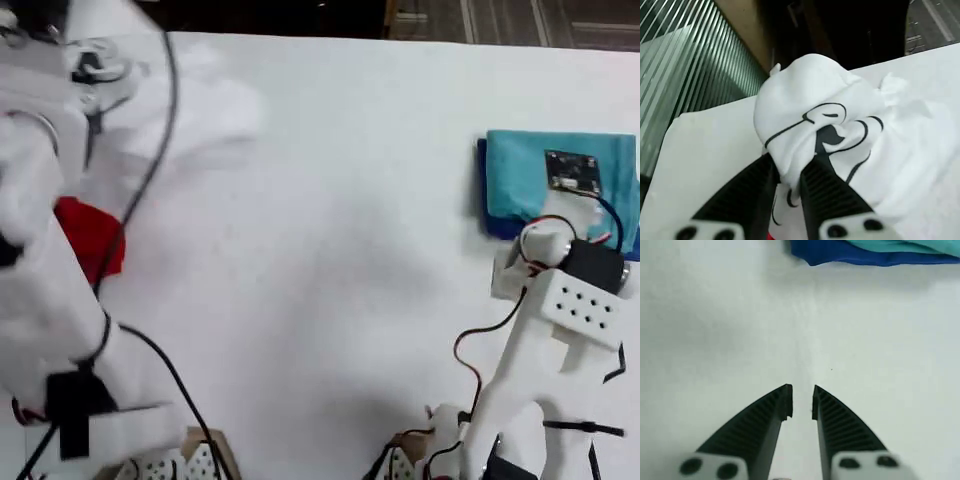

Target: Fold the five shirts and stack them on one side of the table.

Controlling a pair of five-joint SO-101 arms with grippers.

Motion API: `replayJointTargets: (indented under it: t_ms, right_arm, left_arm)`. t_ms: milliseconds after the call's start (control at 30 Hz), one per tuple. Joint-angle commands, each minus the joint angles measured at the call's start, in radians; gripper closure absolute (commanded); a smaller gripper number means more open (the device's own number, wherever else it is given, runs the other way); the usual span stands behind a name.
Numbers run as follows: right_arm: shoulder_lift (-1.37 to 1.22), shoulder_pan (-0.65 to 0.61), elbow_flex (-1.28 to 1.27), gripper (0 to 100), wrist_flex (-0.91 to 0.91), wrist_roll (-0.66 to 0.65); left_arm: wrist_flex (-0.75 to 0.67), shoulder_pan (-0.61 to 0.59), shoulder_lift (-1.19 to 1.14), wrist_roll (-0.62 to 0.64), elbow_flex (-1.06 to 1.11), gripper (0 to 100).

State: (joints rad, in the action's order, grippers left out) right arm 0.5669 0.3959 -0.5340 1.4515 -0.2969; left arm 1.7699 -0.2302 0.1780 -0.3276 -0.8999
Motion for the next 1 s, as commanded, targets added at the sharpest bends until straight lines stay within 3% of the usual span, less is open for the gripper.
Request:
replayJointTargets:
  t_ms: [0,133,233,400,633,800,967]
  right_arm:
    - [0.036,0.019,0.009,92.4,-0.015,0.008]
    - [0.031,0.015,0.009,92.4,-0.015,0.009]
    - [0.031,0.016,0.009,92.4,-0.010,0.009]
    - [0.035,0.015,0.009,92.4,-0.007,0.009]
    - [0.030,-0.030,0.006,92.4,-0.002,0.009]
    - [0.028,-0.208,0.008,92.0,0.013,0.046]
    - [0.018,-0.394,0.011,81.1,-0.099,0.137]
  left_arm:
    - [0.017,0.087,0.072,0.052,0.243,97]
    - [-0.003,0.184,0.132,0.084,0.676,97]
    - [-0.106,0.233,0.170,0.083,1.029,97]
    - [-0.279,0.276,0.219,-0.037,1.506,97]
    - [-0.298,0.081,0.325,-0.298,1.593,97]
    - [-0.285,-0.123,0.361,-0.473,1.592,85]
    - [-0.288,-0.356,0.356,-0.621,1.601,79]
